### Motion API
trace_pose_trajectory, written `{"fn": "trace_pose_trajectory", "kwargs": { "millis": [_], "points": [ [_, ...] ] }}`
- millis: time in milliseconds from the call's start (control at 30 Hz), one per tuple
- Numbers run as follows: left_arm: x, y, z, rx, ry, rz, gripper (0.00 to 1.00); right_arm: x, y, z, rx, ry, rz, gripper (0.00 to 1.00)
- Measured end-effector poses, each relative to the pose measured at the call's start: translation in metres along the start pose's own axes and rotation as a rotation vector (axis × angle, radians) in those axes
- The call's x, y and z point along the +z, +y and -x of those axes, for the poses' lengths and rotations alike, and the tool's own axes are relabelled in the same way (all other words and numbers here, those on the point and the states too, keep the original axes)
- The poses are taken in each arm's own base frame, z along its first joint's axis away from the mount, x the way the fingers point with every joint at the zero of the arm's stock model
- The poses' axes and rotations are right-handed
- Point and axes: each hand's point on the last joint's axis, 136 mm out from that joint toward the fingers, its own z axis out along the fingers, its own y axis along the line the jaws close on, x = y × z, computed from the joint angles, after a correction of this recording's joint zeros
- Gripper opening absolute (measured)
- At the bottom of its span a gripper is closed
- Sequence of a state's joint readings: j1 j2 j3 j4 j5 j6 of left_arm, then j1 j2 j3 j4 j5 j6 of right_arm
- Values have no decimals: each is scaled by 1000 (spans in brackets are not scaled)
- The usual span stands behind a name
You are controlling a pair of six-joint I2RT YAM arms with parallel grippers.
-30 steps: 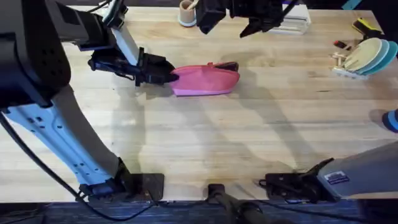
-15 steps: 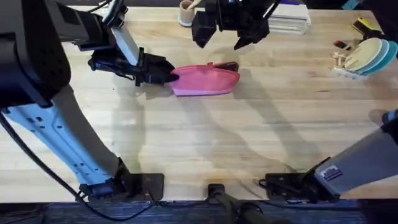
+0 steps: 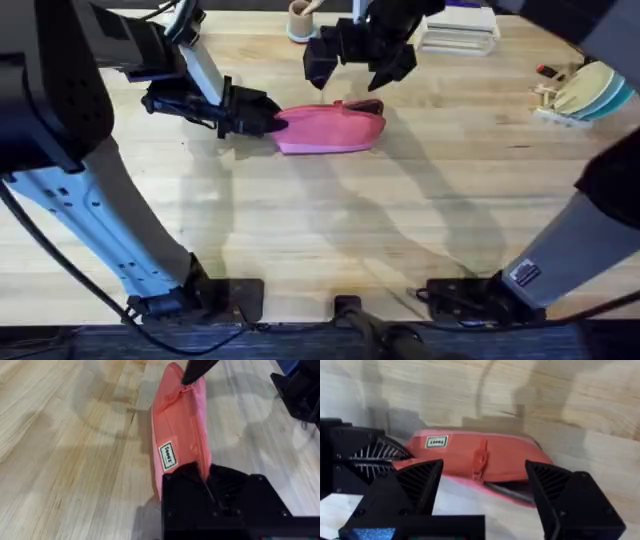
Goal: Unzip the bag, pick up the pens from the table one at a time and place them inside, then zip the bag closed.
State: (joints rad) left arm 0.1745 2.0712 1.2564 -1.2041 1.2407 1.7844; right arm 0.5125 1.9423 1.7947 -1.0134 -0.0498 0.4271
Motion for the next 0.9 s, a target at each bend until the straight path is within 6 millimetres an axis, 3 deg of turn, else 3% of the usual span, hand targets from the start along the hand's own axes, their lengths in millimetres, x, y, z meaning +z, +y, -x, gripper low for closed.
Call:
{"fn": "trace_pose_trajectory", "kwargs": {
  "millis": [200, 700, 767, 900],
  "points": [
    [0, 0, 0, 0, 0, 0, 42, 13, 3, 4, -5, -2, 3, 998],
    [0, 1, 0, 5, 1, 2, 43, 27, 11, -9, -31, 49, -10, 997],
    [0, 1, 0, 6, 1, 2, 42, 27, 11, -10, -32, 50, -11, 959],
    [0, 1, 0, 7, 1, 2, 42, 27, 10, -12, -30, 58, -15, 771]
  ]
}}
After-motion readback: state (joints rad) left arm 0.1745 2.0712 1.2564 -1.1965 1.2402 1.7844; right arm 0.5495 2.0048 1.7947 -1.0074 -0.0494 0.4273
